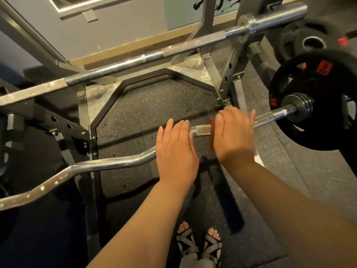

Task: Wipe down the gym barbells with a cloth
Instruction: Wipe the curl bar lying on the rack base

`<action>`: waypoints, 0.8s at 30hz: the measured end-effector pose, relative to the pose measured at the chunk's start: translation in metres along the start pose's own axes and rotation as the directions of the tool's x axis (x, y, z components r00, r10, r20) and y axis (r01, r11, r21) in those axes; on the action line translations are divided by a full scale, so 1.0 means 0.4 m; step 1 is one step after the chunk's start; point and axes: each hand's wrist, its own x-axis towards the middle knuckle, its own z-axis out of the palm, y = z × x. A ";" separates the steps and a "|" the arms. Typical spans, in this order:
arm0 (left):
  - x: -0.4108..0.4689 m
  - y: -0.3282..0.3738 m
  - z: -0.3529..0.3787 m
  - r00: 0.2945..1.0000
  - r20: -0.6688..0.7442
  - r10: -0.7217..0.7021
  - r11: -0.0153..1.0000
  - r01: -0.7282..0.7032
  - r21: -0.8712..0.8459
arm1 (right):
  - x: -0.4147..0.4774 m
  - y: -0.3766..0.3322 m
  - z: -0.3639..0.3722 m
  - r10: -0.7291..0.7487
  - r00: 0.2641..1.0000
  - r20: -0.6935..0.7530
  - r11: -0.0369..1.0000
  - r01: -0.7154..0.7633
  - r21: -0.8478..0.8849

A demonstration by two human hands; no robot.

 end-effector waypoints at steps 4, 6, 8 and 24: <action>0.007 0.011 -0.014 1.000 0.026 -0.015 1.000 0.015 0.002 | -0.091 -0.048 0.067 -0.109 0.989 -0.096 0.994 0.111 0.019; 0.007 0.009 -0.016 0.999 0.034 -0.005 1.000 0.005 -0.007 | -0.101 -0.026 0.073 -0.200 0.979 -0.039 0.979 0.198 -0.049; 0.004 0.000 -0.009 0.999 0.034 0.007 1.000 -0.007 -0.007 | -0.080 0.019 0.055 -0.299 0.954 0.023 0.944 0.299 -0.137; 0.008 -0.003 0.003 0.999 0.038 -0.012 1.000 0.012 -0.006 | -0.031 0.094 0.005 -0.418 0.904 -0.095 0.908 0.410 -0.091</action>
